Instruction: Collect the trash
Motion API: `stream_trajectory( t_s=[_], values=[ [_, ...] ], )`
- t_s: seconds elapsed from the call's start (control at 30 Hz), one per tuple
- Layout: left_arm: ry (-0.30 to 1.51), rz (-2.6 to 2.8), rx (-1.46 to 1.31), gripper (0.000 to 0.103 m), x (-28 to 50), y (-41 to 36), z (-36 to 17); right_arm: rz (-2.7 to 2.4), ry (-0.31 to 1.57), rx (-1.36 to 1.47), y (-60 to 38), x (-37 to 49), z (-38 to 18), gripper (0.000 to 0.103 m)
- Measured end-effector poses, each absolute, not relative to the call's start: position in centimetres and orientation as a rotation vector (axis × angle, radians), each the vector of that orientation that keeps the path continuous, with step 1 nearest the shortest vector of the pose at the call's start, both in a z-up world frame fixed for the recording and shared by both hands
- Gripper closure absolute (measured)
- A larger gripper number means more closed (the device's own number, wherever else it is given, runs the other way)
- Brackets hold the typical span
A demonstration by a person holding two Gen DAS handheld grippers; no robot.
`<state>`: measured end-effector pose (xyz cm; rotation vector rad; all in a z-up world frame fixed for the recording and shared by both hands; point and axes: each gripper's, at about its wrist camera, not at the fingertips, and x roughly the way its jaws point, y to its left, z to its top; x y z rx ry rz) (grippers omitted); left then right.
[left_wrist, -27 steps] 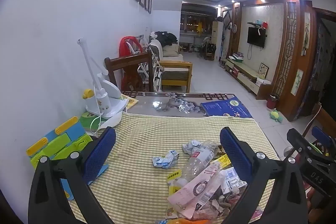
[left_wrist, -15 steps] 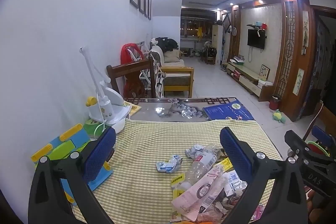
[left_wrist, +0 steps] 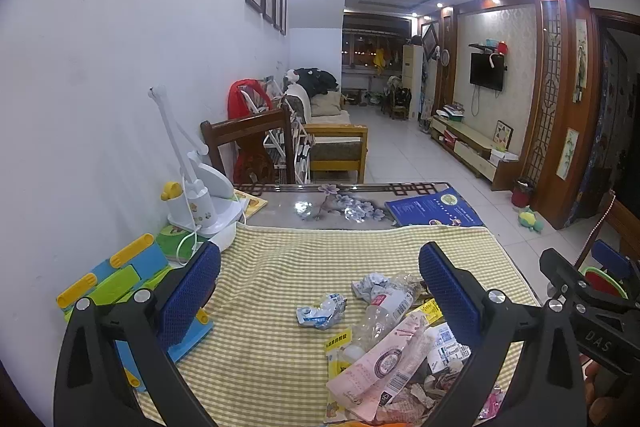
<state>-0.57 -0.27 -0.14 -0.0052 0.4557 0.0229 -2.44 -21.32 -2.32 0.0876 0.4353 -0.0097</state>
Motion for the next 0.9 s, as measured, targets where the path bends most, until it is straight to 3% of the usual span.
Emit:
stream_trajectory(
  t_s=[0.9],
  values=[
    [0.53,0.013,0.002,0.008,1.4,0.5,-2.2,-0.003,0.482,0.079,-21.2,-1.0,-3.0,0.004]
  ],
)
